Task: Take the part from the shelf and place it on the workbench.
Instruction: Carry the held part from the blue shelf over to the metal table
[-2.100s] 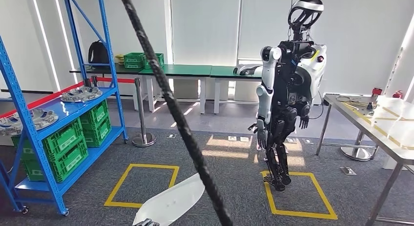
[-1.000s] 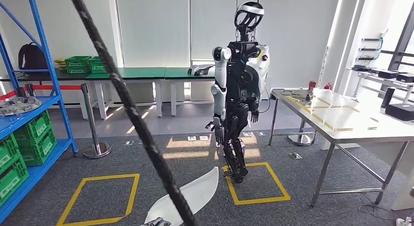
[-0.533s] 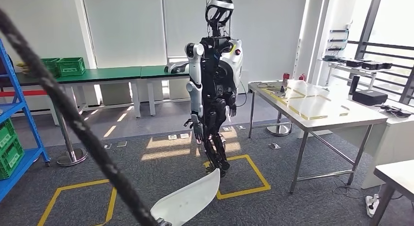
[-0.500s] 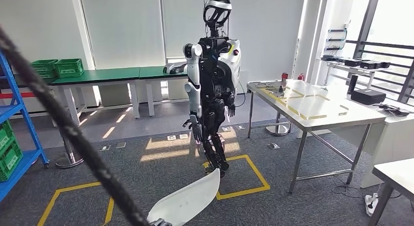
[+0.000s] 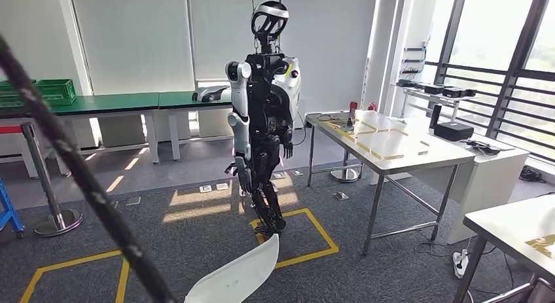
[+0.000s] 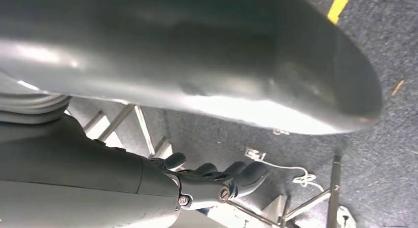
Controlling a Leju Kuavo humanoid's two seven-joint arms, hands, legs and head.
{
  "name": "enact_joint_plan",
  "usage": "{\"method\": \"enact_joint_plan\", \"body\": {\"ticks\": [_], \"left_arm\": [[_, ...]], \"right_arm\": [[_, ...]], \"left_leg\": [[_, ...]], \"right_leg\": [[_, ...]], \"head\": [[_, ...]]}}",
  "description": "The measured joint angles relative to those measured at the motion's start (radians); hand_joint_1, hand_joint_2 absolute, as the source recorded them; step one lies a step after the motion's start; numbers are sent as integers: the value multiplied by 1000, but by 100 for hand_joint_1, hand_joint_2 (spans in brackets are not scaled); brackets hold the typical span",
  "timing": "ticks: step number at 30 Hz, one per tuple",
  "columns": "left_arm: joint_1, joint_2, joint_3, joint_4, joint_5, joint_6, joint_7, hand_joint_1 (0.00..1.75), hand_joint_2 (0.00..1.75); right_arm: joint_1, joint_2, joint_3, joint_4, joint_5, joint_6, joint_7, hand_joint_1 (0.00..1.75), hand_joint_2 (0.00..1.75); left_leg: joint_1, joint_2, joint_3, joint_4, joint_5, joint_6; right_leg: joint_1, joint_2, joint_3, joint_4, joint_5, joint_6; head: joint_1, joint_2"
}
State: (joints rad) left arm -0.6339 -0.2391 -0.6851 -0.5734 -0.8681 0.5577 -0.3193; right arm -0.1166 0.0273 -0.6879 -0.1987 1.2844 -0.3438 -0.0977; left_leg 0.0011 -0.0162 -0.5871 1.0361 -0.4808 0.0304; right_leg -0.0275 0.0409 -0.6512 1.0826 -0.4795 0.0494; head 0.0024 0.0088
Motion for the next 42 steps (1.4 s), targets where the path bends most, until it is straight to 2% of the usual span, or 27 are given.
{"method": "enact_joint_plan", "body": {"ticks": [2,3,4,5,6,8,10,12,14,16,18,19,20,21,23,25,26,28,30,31,33,34,35,36,39,40,42], "left_arm": [[8,5,0,-2,-2,-5,-1,175,175],[14,8,0,-2,-2,-7,-1,175,175],[19,10,0,-2,-2,-9,-1,175,175],[22,11,0,-2,-3,-12,-2,175,175],[23,12,0,-2,-3,-15,-3,175,175],[22,11,0,-2,-3,-21,-7,175,175],[21,9,0,-2,-2,-23,-10,175,175],[20,4,0,-1,-2,-24,-13,175,175],[18,-1,0,-1,-2,-24,-13,175,175],[17,-2,0,0,-1,-24,-13,175,175],[18,0,0,4,-1,-24,-13,175,175],[20,2,0,6,-1,-24,-13,175,175],[20,2,0,8,-1,-24,-13,175,175],[20,3,0,9,-1,-24,-12,175,175],[18,3,0,9,-2,-24,-12,175,175],[17,2,0,9,-4,-24,-9,175,175],[16,2,0,9,-6,-24,-6,175,175],[15,-1,0,5,-13,-24,4,175,175],[12,-6,0,-2,-19,-26,12,175,175],[10,-7,0,-4,-21,-27,15,175,175],[7,-5,0,-4,-22,-28,22,175,175],[8,-4,0,-4,-22,-29,24,175,175],[8,-2,0,-4,-22,-29,26,175,175],[8,-1,0,-4,-22,-29,27,175,175],[8,1,0,-5,-21,-28,26,175,175],[8,1,0,-6,-21,-28,26,175,175],[9,1,0,-7,-21,-28,26,175,175]], "right_arm": [[6,1,0,0,0,-2,0,0,0],[11,2,0,0,0,-2,0,0,0],[16,3,0,0,-1,-3,0,0,0],[21,4,0,0,-3,-2,-1,0,0],[25,6,0,0,-5,0,-2,0,0],[27,9,0,0,-9,2,-10,0,0],[28,14,0,0,-10,1,-17,0,0],[30,18,0,0,-11,-1,-19,0,0],[31,20,0,0,-14,-1,-19,0,0],[30,21,0,0,-15,-1,-19,0,0],[30,21,0,0,-16,-1,-19,0,0],[31,21,0,0,-16,-1,-19,0,0],[32,21,0,0,-16,0,-19,0,0],[32,22,0,0,-16,0,-19,0,0],[31,24,0,0,-18,-1,-20,0,0],[29,26,-2,0,-21,-3,-20,0,0],[29,26,-2,0,-23,-4,-20,0,0],[31,26,-4,0,-26,-5,-20,0,0],[29,26,-4,0,-27,-5,-21,0,0],[26,27,-4,0,-26,-5,-21,0,0],[20,27,-4,0,-23,-5,-21,0,0],[19,27,-4,0,-21,-4,-21,0,0],[19,27,-4,0,-18,-4,-20,0,0],[19,27,-4,0,-17,-3,-19,0,0],[15,27,-4,0,-16,-1,-17,0,0],[14,27,-4,0,-16,0,-17,0,0],[14,27,-4,0,-16,2,-19,0,0]], "left_leg": [[-2,15,-1,-1,0,7],[-4,24,-2,-1,0,8],[-6,33,-2,0,-1,9],[-7,41,-2,0,-1,9],[-8,48,-2,0,-2,8],[-10,63,0,1,-5,4],[-14,74,1,2,-8,-5],[-15,84,3,0,-9,-16],[-13,73,-2,16,-24,-27],[-9,41,-40,105,-75,-36],[-8,23,-102,240,-133,-40],[-7,22,-123,282,-142,-40],[-7,21,-127,285,-131,-40],[-6,19,-111,248,-102,-38],[-4,-2,-47,110,-35,-34],[-3,-24,-3,20,-8,-29],[-5,-27,2,10,-11,-26],[-6,-16,3,4,-5,-14],[-4,-2,3,-4,3,0],[-3,6,4,-7,5,5],[-5,23,2,-7,4,9],[-7,33,2,-7,4,9],[-7,41,1,-7,4,10],[-7,49,1,-7,3,9],[-10,68,3,-4,-1,3],[-13,73,3,-3,-3,-1],[-16,82,4,-5,-4,-12]], "right_leg": [[3,-26,-60,131,-64,3],[3,-28,-89,192,-87,4],[3,-30,-103,224,-92,4],[3,-31,-99,219,-80,3],[4,-36,-73,172,-54,1],[9,-63,3,31,2,-6],[16,-83,44,-50,22,-15],[19,-73,43,-59,22,-24],[14,-60,45,-63,27,-35],[9,-47,47,-67,31,-45],[9,-30,47,-67,32,-48],[9,-20,47,-66,32,-49],[9,-11,47,-66,32,-48],[9,-2,47,-64,31,-48],[8,16,46,-60,31,-45],[9,32,41,-56,31,-34],[8,38,38,-57,33,-27],[4,46,34,-59,36,-14],[5,24,18,-28,14,-5],[6,4,-3,19,-13,-2],[9,-23,-66,154,-77,2],[8,-28,-90,207,-94,3],[8,-31,-97,224,-92,4],[8,-34,-82,198,-72,3],[12,-69,23,-3,9,-6],[15,-77,43,-44,20,-11],[21,-72,48,-61,23,-24]], "head": [[3,0],[3,0],[3,0],[4,0],[4,0],[3,0],[1,0],[0,0],[-1,0],[-3,0],[-4,0],[-5,0],[-5,0],[-6,0],[-6,0],[-5,0],[-5,0],[-4,0],[-1,0],[1,0],[3,0],[2,0],[1,0],[1,0],[-1,0],[-2,0],[-4,0]]}}
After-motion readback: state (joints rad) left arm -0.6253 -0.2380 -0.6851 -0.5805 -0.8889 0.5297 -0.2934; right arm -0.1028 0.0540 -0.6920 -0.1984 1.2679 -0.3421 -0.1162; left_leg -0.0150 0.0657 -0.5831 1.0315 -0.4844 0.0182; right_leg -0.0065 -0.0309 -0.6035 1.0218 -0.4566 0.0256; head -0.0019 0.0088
